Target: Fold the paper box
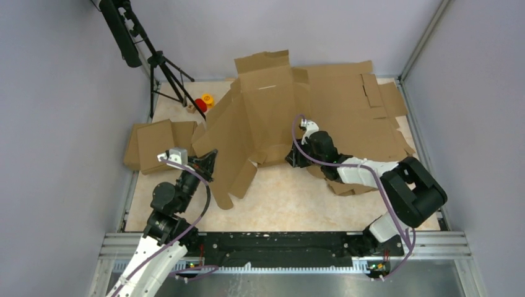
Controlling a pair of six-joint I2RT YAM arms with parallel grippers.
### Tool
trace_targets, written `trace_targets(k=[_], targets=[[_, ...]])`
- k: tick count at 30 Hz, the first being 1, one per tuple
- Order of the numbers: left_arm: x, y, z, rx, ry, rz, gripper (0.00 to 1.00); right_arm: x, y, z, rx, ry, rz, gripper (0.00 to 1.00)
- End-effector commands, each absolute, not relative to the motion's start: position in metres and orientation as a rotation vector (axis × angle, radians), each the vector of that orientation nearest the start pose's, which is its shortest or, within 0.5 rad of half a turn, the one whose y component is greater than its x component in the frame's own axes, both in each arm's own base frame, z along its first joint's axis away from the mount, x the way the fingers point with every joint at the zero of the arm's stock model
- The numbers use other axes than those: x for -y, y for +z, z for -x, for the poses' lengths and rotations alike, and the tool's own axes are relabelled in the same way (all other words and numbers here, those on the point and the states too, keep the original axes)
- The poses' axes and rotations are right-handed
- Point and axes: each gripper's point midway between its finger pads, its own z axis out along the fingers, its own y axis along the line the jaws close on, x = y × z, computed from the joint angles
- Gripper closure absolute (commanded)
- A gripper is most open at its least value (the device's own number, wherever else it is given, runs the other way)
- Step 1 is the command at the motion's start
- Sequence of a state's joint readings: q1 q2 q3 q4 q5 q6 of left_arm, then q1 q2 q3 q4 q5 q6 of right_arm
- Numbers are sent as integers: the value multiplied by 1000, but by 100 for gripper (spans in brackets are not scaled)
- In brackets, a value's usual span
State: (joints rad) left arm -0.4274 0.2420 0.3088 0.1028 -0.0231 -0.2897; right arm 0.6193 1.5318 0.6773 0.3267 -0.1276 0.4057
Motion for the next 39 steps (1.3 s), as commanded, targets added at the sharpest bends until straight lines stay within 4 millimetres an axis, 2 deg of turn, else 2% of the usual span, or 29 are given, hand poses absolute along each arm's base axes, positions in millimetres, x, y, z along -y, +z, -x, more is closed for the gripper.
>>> trace_targets(k=[1,4,7,12,15,17,20,22,26,29,33,36,39], targets=[[117,272,-225,-1396,-618,-81,100,-271,67,-303,-2204,754,285,65],[117,271,-224,-1408,-626,-73,99,-270,58,-290,-2249,797,265,68],[118,271,-222,-1441,-648,-53,92,-267,46,-286,-2275,795,231,69],[118,257,-219,-1567,-656,-25,81,-261,26,-287,-2344,746,168,69],[119,253,-218,-1612,-664,-5,71,-259,21,-288,-2350,732,122,71],[119,253,-218,-1628,-673,8,70,-258,19,-288,-2360,725,118,74],[125,251,-214,-1655,-694,-23,75,-261,17,-285,-2361,725,124,76],[129,247,-213,-1682,-703,-54,82,-267,18,-281,-2357,728,137,76],[139,233,-209,-1724,-749,-94,90,-292,23,-267,-2342,772,162,76],[141,230,-207,-1710,-765,-105,92,-307,31,-261,-2312,788,159,77],[137,227,-205,-1713,-741,-116,91,-321,36,-259,-2284,779,150,77],[135,225,-205,-1757,-721,-111,90,-321,38,-263,-2263,761,126,76],[115,221,-212,-1820,-580,-46,91,-316,44,-268,-2247,708,129,75]])
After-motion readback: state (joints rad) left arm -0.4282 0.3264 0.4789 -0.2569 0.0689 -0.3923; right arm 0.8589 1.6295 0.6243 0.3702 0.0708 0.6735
